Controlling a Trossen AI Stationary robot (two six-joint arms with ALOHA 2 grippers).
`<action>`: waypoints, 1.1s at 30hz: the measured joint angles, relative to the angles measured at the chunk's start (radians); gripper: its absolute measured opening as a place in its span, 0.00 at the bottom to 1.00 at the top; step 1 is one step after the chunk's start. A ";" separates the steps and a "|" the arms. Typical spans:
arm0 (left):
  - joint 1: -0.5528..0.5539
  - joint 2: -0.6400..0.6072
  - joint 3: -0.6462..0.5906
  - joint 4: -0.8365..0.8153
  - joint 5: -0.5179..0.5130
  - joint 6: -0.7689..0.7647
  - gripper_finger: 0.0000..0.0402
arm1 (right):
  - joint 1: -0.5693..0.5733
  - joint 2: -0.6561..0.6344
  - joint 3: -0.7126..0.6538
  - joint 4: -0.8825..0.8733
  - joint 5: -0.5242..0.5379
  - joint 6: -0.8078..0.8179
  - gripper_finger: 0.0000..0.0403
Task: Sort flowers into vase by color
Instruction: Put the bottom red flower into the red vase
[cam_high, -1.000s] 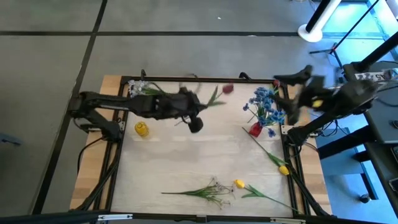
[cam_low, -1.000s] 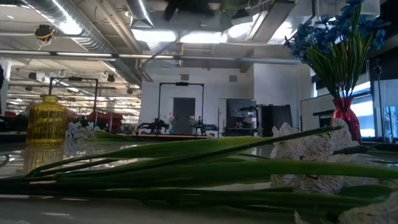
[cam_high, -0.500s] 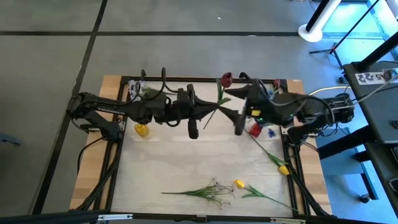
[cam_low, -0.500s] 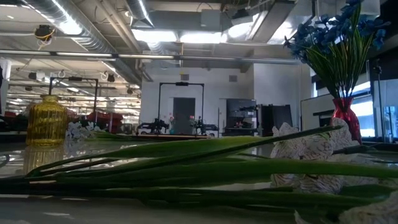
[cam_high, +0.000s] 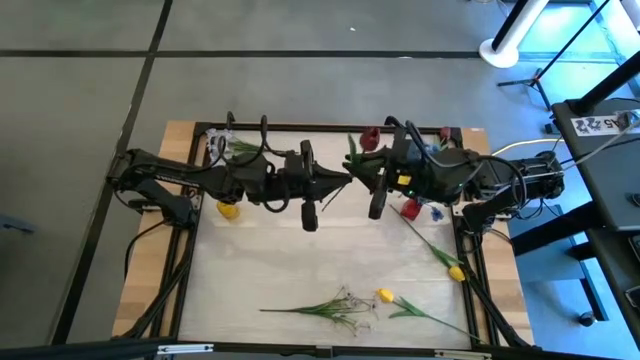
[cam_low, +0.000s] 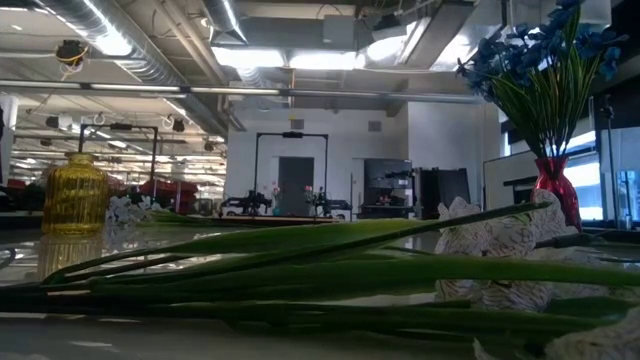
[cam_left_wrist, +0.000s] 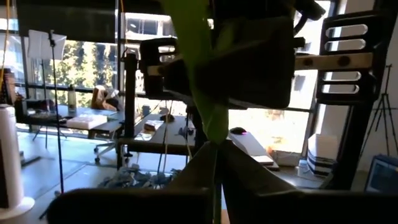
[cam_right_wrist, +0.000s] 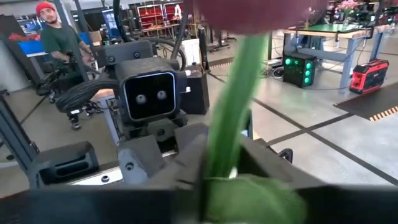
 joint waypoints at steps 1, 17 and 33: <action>0.005 -0.002 0.000 -0.003 0.000 -0.003 0.05 | 0.000 0.000 0.000 0.000 0.001 0.000 0.09; 0.102 -0.307 0.000 -0.692 0.037 -0.002 0.31 | 0.148 -0.028 -0.052 -0.416 0.173 0.124 0.02; 0.147 -0.268 0.000 -0.721 0.038 0.016 0.31 | 0.333 -0.029 -0.213 -1.148 0.490 0.886 0.01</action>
